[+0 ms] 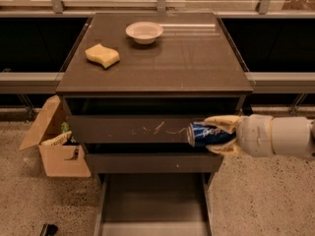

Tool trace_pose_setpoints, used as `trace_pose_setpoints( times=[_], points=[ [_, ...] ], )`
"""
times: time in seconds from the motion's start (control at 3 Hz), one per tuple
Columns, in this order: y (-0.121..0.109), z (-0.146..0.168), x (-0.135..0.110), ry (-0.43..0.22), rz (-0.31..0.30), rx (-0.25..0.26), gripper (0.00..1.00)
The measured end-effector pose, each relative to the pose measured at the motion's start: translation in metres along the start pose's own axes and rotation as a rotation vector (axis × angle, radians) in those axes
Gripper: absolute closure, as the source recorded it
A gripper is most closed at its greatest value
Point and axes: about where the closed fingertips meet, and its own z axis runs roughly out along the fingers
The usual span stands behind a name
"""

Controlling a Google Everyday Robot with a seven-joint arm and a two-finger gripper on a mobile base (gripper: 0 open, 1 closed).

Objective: Pick pepsi can from bottom drawer and place on counter

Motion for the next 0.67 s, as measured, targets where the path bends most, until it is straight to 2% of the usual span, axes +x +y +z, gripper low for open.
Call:
trace_pose_setpoints(
  times=[0.33,0.67],
  points=[
    [-0.0632,-0.0204,0.0079,0.047,-0.067,0.041,1.00],
    [-0.0632,-0.0204,0.0079,0.047,-0.067,0.041,1.00]
  ],
)
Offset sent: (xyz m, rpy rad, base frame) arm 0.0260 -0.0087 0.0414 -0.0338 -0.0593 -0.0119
